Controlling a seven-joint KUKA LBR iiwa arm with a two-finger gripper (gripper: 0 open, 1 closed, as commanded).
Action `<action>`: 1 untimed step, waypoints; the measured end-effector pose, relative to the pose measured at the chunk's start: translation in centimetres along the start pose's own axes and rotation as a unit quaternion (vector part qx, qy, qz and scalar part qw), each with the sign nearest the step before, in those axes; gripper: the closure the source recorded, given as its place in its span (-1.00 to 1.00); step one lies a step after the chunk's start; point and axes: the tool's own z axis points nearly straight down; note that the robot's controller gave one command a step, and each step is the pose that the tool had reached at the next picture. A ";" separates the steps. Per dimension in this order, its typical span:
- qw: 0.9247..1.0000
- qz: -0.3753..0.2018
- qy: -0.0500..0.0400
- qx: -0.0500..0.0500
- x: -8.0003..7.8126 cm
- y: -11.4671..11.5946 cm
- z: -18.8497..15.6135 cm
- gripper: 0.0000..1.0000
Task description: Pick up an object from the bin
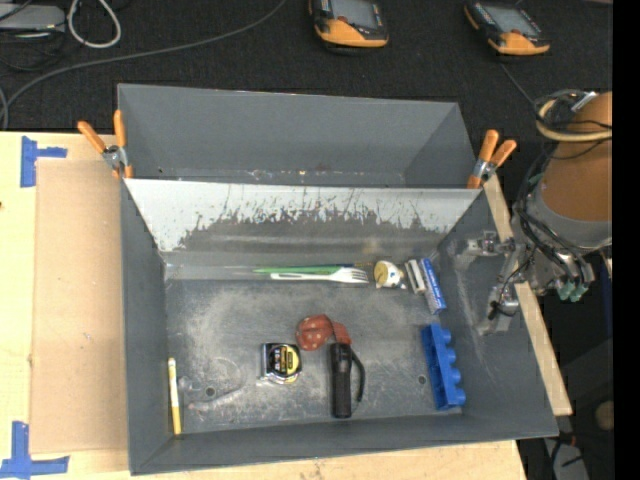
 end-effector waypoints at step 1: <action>1.000 -0.002 -0.003 0.001 -0.1 0.1 -0.3 -1.00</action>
Offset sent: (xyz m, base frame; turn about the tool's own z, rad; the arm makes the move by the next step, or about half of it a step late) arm -0.0303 -0.0131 -0.0710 -0.7030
